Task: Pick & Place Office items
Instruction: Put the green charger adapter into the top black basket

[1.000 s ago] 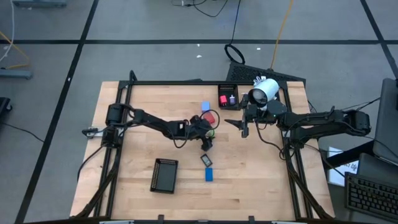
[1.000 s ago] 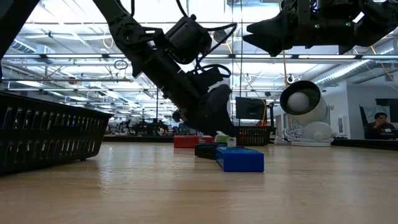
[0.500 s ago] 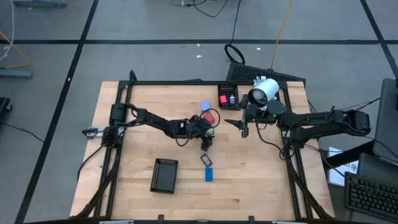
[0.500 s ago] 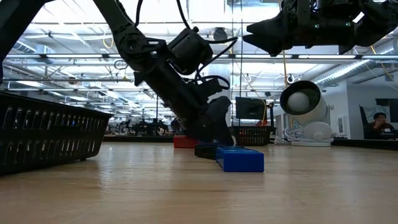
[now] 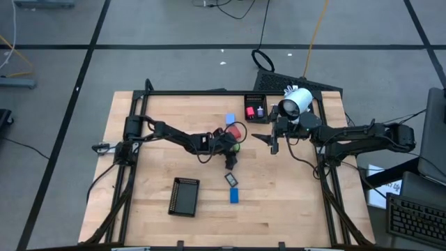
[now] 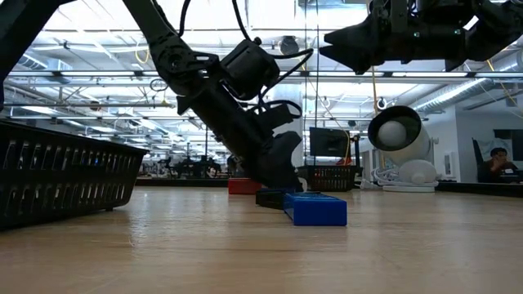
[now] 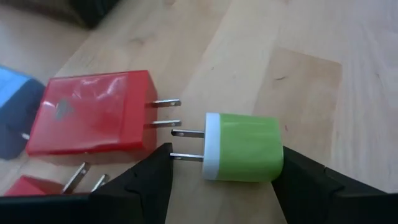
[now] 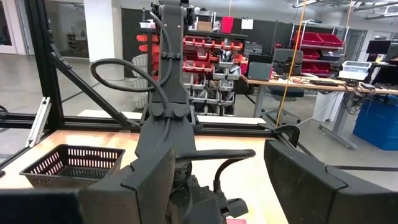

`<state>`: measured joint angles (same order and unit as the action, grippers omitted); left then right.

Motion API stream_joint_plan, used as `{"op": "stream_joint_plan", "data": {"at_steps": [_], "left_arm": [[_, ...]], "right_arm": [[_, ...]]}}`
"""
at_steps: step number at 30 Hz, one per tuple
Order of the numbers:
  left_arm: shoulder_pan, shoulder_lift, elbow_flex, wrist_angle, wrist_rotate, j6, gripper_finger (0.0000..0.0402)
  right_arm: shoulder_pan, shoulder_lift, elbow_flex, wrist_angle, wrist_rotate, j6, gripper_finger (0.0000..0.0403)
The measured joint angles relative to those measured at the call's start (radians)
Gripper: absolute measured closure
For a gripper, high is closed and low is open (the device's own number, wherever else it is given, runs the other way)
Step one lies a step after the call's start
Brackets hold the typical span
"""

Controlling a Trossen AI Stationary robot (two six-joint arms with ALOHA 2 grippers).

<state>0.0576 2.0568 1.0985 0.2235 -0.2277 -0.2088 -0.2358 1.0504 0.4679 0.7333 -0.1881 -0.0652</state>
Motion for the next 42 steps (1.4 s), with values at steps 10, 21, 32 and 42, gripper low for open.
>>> {"op": "stream_joint_plan", "data": {"at_steps": [10,21,32,42], "left_arm": [[-0.017,-0.204,-0.001,-0.121,0.045,0.065,0.0163],[-0.097,-0.407,-0.001,-0.230,0.077,0.047,0.0170],[-0.100,-0.407,-0.001,-0.140,0.206,-0.074,0.0169],[-0.096,-0.407,-0.002,-0.078,0.272,-0.135,0.0165]], "right_arm": [[0.000,0.000,0.000,-0.014,0.000,0.000,0.0165],[0.092,0.056,0.000,-0.157,0.009,-0.330,0.0165],[0.348,0.271,-0.001,0.115,0.449,-0.816,0.0165],[0.390,0.392,0.000,0.367,0.348,-0.856,0.0165]]}}
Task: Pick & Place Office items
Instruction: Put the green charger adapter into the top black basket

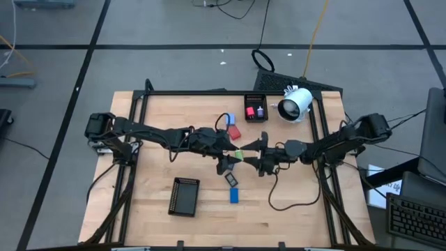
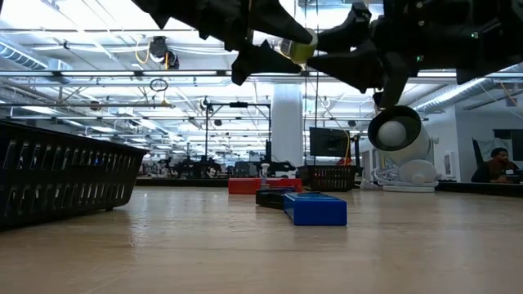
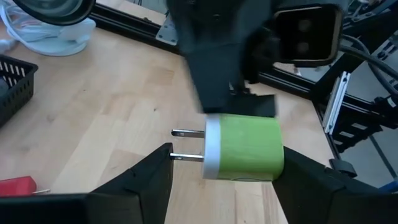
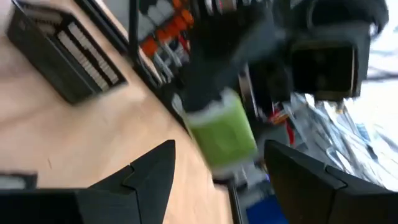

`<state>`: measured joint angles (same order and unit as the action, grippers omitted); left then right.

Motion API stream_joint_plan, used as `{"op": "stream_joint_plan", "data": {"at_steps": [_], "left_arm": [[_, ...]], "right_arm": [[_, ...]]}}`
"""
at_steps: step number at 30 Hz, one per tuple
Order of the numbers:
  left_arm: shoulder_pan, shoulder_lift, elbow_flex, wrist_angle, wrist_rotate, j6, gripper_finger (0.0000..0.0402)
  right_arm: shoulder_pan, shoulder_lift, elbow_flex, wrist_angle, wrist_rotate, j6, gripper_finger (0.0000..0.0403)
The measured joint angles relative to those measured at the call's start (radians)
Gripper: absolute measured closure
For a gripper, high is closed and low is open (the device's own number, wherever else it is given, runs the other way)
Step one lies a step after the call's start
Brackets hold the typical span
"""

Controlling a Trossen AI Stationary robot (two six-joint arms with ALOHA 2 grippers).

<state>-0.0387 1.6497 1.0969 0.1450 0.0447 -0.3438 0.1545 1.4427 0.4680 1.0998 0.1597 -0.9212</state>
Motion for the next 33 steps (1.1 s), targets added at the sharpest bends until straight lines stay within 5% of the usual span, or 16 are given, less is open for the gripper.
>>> {"op": "stream_joint_plan", "data": {"at_steps": [19,33], "left_arm": [[0.001,0.000,0.000,-0.017,0.007,-0.018,0.0161],[0.016,-0.016,-0.001,-0.010,0.008,-0.002,0.0133]], "right_arm": [[0.006,0.065,0.075,-0.012,-0.032,-0.030,0.0255],[0.005,0.063,0.074,-0.036,-0.027,0.084,0.0265]]}}
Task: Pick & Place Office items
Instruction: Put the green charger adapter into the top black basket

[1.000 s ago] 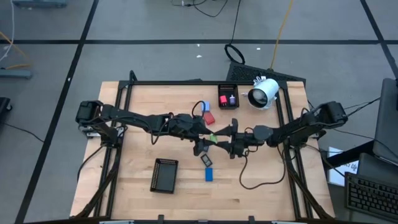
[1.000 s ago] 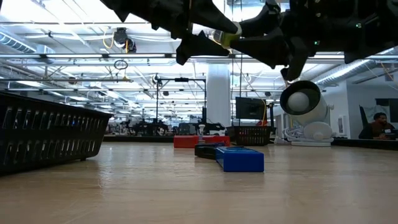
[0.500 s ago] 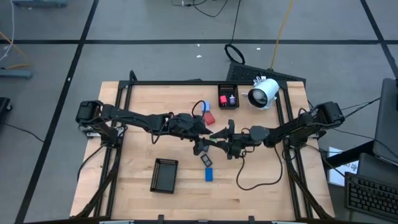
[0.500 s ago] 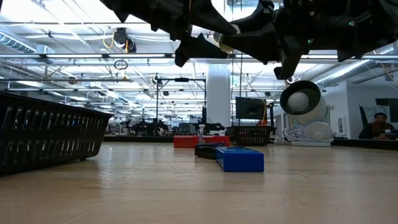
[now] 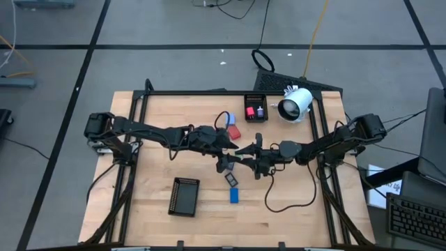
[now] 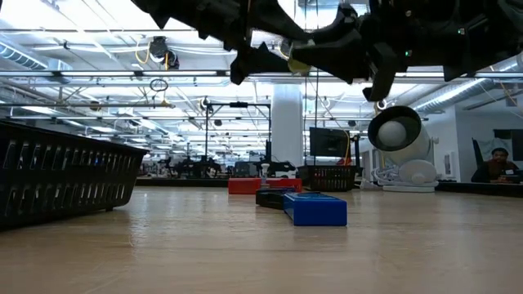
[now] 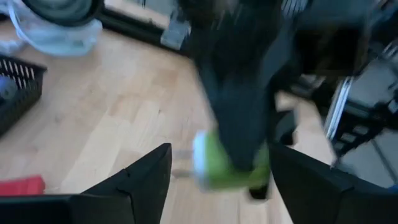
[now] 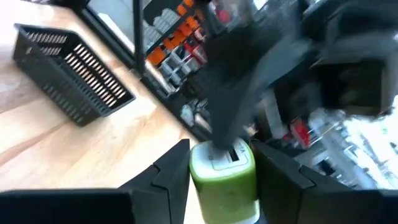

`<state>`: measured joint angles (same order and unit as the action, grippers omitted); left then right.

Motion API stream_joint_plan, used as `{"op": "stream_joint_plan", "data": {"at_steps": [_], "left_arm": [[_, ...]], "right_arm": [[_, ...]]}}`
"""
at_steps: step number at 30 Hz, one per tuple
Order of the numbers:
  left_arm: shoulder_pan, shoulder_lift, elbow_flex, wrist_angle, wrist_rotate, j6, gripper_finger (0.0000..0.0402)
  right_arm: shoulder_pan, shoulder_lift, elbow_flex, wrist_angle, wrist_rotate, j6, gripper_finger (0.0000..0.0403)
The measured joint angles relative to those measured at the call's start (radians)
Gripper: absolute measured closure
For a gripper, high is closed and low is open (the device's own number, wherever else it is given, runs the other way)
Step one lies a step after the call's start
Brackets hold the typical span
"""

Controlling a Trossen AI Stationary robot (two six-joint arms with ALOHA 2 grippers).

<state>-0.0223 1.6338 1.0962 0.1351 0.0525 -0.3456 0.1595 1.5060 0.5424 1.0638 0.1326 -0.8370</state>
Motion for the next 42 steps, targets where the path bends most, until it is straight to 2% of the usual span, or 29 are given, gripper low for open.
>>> {"op": "stream_joint_plan", "data": {"at_steps": [7,12,16,19,22,27,32,39,42], "left_arm": [[0.025,-0.058,0.000,-0.009,0.000,0.023,0.0092],[0.027,-0.119,0.003,-0.078,-0.010,0.153,0.0078],[0.029,-0.138,0.002,-0.200,-0.130,0.284,0.0074],[0.035,-0.137,0.000,-0.303,-0.199,0.249,0.0077],[0.027,-0.137,-0.031,-0.264,-0.209,0.299,0.0083],[0.030,-0.190,-0.162,-0.062,-0.186,0.342,0.0092],[0.105,-0.352,-0.337,-0.068,-0.194,0.294,0.0094],[0.159,-0.749,-0.541,-0.076,-0.193,0.289,0.0094],[0.162,-0.893,-0.616,-0.060,-0.252,0.294,0.0094]], "right_arm": [[-0.001,0.001,-0.002,-0.003,-0.004,0.088,0.0267],[-0.010,-0.022,-0.002,-0.017,-0.005,0.217,0.0267],[-0.047,-0.065,-0.001,-0.094,-0.046,0.352,0.0267],[-0.090,-0.103,-0.001,-0.151,-0.137,0.463,0.0267],[-0.134,-0.136,-0.002,-0.197,-0.213,0.578,0.0267],[-0.187,-0.173,-0.019,-0.201,-0.290,0.673,0.0267],[-0.224,-0.208,-0.058,-0.205,-0.293,0.701,0.0267],[-0.347,-0.268,-0.110,-0.199,-0.290,0.755,0.0270],[-0.441,-0.262,-0.116,-0.212,-0.257,0.790,0.0271]]}}
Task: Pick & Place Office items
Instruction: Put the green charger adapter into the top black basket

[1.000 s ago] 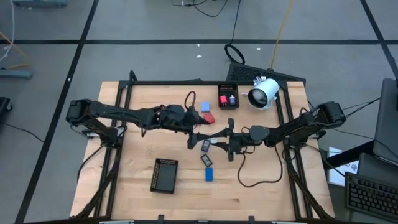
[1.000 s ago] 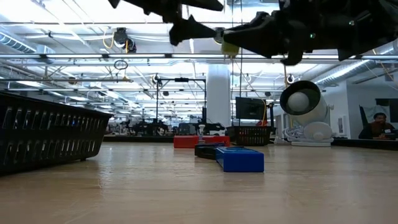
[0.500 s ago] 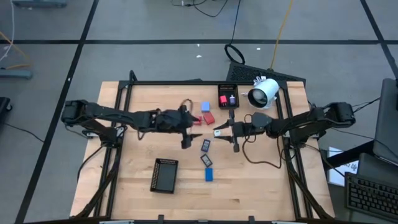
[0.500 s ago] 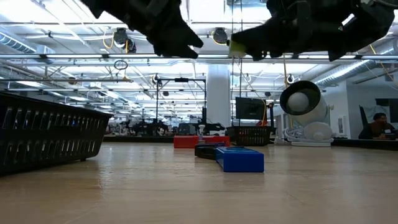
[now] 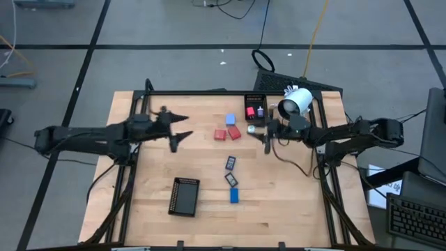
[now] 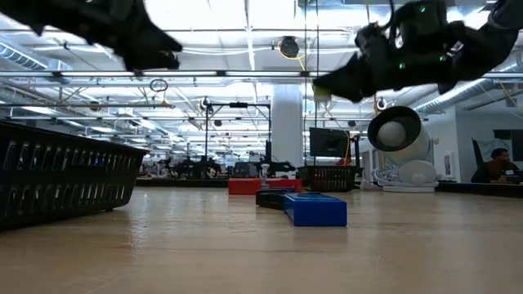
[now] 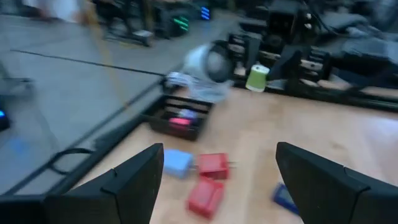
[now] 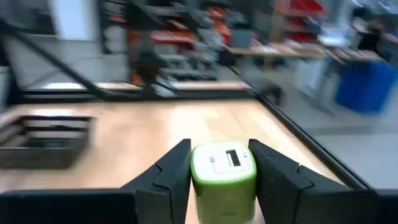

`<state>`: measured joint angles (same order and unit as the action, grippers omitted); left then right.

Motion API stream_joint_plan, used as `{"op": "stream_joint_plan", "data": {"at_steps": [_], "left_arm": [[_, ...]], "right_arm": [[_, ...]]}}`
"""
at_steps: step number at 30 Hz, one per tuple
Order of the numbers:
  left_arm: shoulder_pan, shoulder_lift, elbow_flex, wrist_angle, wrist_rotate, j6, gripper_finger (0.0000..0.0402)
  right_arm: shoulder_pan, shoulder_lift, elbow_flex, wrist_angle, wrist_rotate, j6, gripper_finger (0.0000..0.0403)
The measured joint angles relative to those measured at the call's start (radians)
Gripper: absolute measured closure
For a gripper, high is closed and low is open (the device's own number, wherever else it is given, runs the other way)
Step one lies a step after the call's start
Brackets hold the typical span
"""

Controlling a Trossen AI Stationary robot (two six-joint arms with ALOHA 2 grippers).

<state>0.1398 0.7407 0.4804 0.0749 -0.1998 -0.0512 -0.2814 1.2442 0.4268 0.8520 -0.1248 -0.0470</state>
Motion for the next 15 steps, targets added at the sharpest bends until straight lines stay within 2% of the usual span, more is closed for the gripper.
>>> {"op": "stream_joint_plan", "data": {"at_steps": [4,8,11,15], "left_arm": [[0.007,-0.123,-0.077,0.000,-0.117,-0.022,0.0094],[0.012,-0.176,-0.112,0.006,-0.208,-0.056,0.0094],[0.012,-0.179,-0.117,0.010,-0.226,-0.083,0.0094],[0.013,-0.171,-0.119,0.016,-0.227,-0.087,0.0094]], "right_arm": [[-0.113,0.054,0.001,-0.004,0.086,0.051,0.0271],[-0.176,0.139,0.001,0.038,0.156,0.128,0.0272],[-0.193,0.203,0.003,0.069,0.161,0.172,0.0272],[-0.193,0.265,0.004,0.100,0.251,0.150,0.0272]]}}
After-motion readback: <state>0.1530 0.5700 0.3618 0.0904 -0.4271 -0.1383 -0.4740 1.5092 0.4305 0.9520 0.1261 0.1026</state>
